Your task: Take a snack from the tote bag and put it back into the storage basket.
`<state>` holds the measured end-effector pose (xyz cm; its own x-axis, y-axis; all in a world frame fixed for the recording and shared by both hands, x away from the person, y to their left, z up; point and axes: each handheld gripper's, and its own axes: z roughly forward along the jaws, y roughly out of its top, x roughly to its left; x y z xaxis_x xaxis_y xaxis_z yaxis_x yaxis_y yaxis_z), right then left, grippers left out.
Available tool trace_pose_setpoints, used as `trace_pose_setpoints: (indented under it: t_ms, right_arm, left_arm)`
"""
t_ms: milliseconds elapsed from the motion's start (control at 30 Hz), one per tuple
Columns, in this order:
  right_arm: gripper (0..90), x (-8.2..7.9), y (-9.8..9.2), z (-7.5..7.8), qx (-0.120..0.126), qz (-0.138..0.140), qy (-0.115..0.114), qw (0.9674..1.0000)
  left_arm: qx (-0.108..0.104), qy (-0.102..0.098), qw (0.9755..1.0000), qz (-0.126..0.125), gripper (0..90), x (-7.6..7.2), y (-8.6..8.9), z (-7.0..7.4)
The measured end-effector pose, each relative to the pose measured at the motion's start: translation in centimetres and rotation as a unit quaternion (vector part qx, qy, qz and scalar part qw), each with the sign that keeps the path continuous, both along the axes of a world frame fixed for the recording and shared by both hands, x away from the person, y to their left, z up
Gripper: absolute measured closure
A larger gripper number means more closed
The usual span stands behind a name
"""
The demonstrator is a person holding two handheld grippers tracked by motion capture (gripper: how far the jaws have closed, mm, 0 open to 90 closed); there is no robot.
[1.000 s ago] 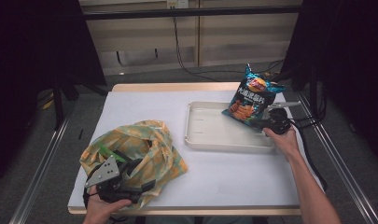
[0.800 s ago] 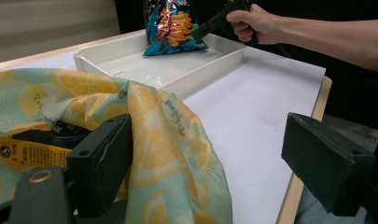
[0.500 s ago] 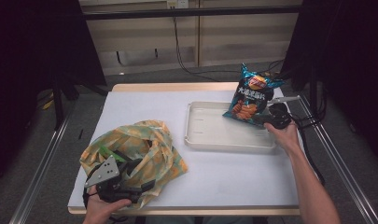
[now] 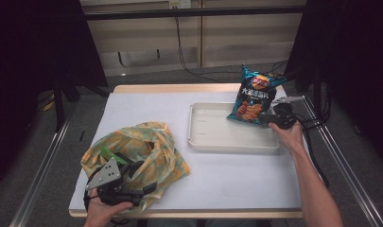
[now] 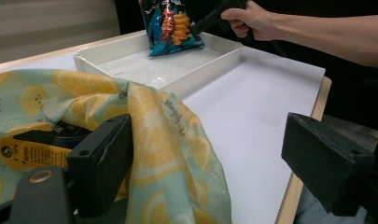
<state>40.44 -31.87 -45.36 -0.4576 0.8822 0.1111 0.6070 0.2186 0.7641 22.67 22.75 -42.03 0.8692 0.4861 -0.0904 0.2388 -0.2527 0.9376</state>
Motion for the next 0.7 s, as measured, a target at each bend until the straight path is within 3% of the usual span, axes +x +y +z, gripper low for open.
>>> trace_pose_setpoints:
  t_ms: [333,500,600,667,700]
  right_arm:
    - [90.0,0.2,-0.06,-0.02,0.0,-0.009,-0.004,0.9999]
    - [90.0,-0.07,-0.26,-0.24,0.003,-0.015,-0.002,0.9999]
    - [86.8,-0.33,-0.09,-0.37,0.019,0.005,0.006,0.9998]
    - [87.0,-0.39,0.24,-0.45,0.008,0.014,0.01,0.9998]
    - [87.2,-0.34,0.28,-0.55,0.009,0.021,0.016,0.9996]
  left_arm:
    - [-0.009,0.003,1.0,-0.001,16.8,-0.1,0.06,0.0]
    - [-0.002,-0.001,1.0,0.002,16.8,-0.16,0.18,0.07]
    - [-0.003,-0.001,1.0,-0.001,16.8,-0.13,0.15,0.06]
    - [0.001,-0.002,1.0,0.0,16.8,-0.09,0.17,0.07]
    - [-0.009,0.001,0.9999,-0.003,16.8,-0.08,0.07,0.0]
